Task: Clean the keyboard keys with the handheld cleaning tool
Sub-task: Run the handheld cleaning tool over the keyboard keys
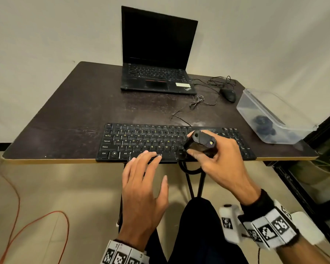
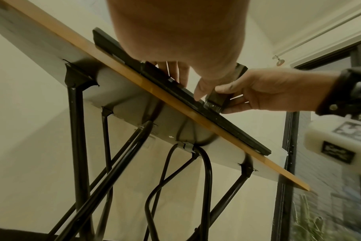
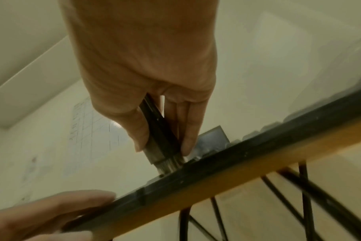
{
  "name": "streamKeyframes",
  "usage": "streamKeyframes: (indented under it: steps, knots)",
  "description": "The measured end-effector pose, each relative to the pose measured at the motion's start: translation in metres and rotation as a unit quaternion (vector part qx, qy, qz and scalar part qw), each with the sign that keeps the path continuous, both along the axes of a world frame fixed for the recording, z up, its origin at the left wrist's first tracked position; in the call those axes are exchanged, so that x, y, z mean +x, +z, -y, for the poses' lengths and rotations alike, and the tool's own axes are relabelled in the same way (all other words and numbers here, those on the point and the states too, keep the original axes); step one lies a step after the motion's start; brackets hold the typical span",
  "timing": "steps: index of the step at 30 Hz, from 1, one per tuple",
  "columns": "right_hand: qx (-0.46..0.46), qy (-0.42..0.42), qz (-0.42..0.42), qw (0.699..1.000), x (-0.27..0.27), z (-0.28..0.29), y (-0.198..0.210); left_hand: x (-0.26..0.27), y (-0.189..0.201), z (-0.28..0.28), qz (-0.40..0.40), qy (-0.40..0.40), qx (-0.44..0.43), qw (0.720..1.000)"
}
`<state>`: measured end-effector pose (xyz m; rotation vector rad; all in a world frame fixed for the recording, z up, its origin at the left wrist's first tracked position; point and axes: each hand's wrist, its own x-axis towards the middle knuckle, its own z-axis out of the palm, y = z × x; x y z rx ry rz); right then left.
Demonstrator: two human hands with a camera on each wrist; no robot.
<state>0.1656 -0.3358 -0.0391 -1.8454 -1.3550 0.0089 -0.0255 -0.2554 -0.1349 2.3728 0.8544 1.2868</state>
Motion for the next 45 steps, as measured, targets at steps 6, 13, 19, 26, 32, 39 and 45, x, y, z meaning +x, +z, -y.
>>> streamKeyframes:
  steps: [6,13,19,26,32,39,45]
  knots:
    - [0.004,0.02,-0.035,0.999,-0.01,0.004,-0.006,0.0,-0.001,0.0,0.002,-0.005,-0.005,1.0]
    - [-0.012,0.047,-0.049,0.998,-0.018,-0.009,-0.008,0.002,-0.004,-0.004,0.006,-0.011,-0.014,1.0]
    - [-0.058,0.105,-0.094,0.988,-0.024,-0.017,0.001,0.001,-0.005,-0.005,0.007,-0.01,-0.015,1.0]
    - [-0.103,0.032,0.003,0.994,0.007,-0.048,0.028,0.0,-0.004,-0.004,0.005,-0.013,-0.015,1.0]
    - [-0.161,0.075,-0.041,0.983,0.027,-0.049,0.031,0.001,-0.003,-0.004,-0.007,-0.009,-0.03,0.999]
    - [-0.155,0.082,-0.057,0.983,0.034,-0.03,0.026,0.001,0.0,-0.002,-0.013,-0.007,-0.033,0.999]
    - [-0.16,0.101,-0.059,0.98,0.027,-0.009,0.027,-0.002,0.002,-0.002,-0.021,-0.013,-0.037,0.999]
